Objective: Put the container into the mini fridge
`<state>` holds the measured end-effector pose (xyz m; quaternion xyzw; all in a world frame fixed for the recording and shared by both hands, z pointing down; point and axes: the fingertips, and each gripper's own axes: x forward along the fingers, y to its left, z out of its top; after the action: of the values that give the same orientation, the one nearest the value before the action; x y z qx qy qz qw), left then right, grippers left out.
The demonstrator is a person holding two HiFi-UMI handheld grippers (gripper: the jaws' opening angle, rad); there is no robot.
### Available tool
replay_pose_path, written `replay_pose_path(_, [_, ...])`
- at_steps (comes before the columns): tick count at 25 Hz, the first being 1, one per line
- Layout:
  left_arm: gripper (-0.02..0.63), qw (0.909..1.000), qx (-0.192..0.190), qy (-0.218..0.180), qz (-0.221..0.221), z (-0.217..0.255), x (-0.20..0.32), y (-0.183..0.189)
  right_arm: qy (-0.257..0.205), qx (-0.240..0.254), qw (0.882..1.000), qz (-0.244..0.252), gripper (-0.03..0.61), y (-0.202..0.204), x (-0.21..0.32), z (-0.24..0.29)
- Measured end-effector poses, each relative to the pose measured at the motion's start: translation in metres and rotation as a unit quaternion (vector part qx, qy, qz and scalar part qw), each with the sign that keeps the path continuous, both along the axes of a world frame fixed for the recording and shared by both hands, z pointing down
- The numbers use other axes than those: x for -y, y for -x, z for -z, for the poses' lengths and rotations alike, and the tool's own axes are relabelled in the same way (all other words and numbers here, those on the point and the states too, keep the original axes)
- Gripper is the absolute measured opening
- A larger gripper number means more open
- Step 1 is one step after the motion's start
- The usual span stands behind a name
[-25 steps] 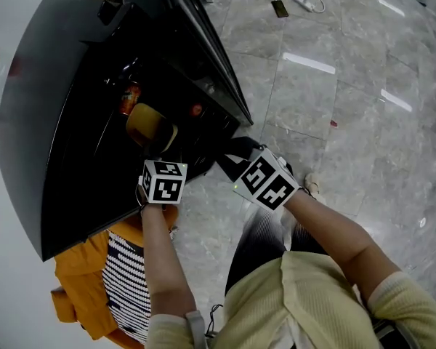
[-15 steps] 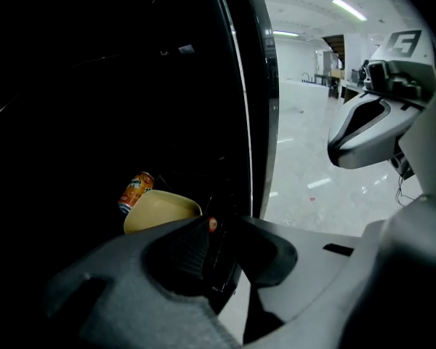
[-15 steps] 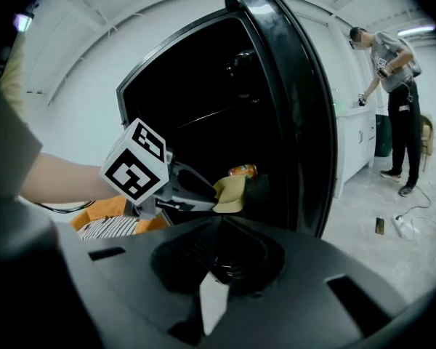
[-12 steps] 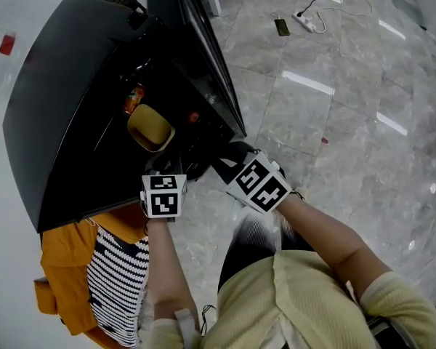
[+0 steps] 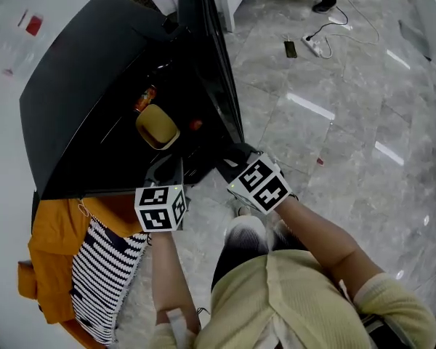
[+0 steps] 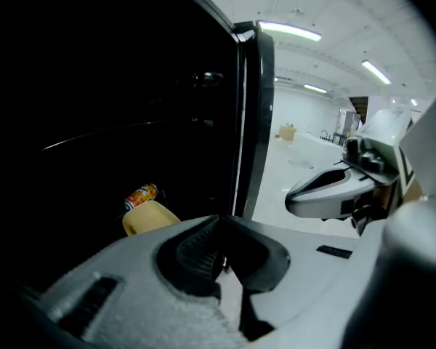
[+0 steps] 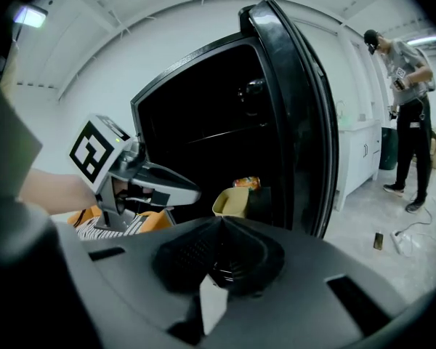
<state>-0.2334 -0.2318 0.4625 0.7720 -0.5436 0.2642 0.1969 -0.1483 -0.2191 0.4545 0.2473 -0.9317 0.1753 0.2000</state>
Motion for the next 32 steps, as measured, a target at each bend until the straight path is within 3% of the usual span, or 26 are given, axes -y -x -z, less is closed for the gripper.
replay_pose_path(3, [0.023,0.9987,-0.046,-0.02,0.008,0.016,-0.009,-0.013,-0.004,0.0,1.0,0.003,0.029,-0.003,-0.001,0.005])
replay_pose_path(6, [0.023,0.9972,-0.066,-0.032,0.018,0.027,-0.02,-0.021,-0.01,0.003,1.0,0.01,0.029,-0.003,-0.001,0.014])
replay_pose_path(12, [0.023,0.9962,-0.066,-0.053,0.023,0.045,-0.036,-0.032,-0.029,0.005,0.999,0.027,0.029,-0.006,-0.003,0.031])
replay_pose_path(32, [0.023,0.9895,-0.044,-0.082,0.111,0.068,-0.09,-0.019,-0.051,0.021,0.996,0.063,0.029,-0.003,-0.019,0.057])
